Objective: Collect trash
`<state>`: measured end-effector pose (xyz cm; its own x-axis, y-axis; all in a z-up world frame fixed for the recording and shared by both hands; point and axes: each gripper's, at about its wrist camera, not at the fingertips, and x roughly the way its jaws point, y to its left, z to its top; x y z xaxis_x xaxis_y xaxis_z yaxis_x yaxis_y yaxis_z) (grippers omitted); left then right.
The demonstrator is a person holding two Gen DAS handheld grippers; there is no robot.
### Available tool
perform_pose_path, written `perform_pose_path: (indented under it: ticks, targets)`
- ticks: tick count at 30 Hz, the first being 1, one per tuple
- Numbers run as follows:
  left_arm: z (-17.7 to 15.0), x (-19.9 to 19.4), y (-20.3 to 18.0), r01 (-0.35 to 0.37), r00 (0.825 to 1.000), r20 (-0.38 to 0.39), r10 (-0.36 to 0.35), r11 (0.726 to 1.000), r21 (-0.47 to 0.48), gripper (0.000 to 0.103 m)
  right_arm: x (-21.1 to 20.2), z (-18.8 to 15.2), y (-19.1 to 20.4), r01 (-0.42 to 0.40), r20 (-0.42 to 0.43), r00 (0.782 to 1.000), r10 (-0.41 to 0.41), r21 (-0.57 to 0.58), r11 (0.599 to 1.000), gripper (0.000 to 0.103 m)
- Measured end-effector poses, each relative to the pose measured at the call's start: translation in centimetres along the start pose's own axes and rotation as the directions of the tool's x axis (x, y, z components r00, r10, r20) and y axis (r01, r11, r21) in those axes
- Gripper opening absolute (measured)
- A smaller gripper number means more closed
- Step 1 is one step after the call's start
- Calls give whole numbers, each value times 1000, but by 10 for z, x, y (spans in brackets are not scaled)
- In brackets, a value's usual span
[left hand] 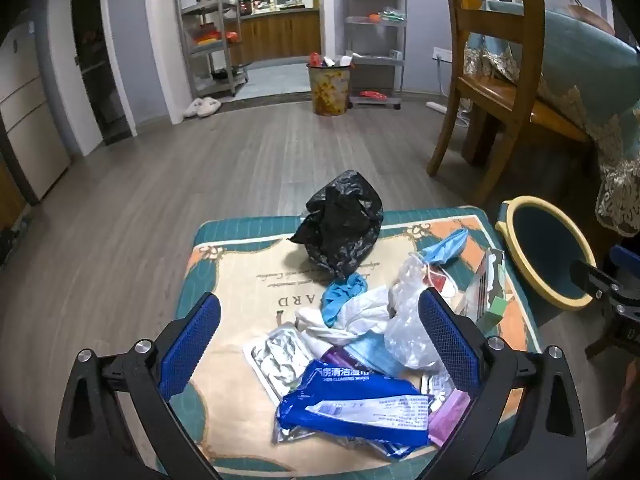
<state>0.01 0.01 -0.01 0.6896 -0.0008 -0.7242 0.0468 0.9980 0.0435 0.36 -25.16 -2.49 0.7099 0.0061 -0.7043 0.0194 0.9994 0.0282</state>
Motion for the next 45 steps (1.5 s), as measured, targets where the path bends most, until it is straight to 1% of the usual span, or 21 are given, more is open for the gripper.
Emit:
perform_pose_path:
  ticks: [45]
  targets:
    - [1,2,2,2,1000,-4,-2,1000,-2,98,1,0,1,0,-7,1000,0,-3,1000,98]
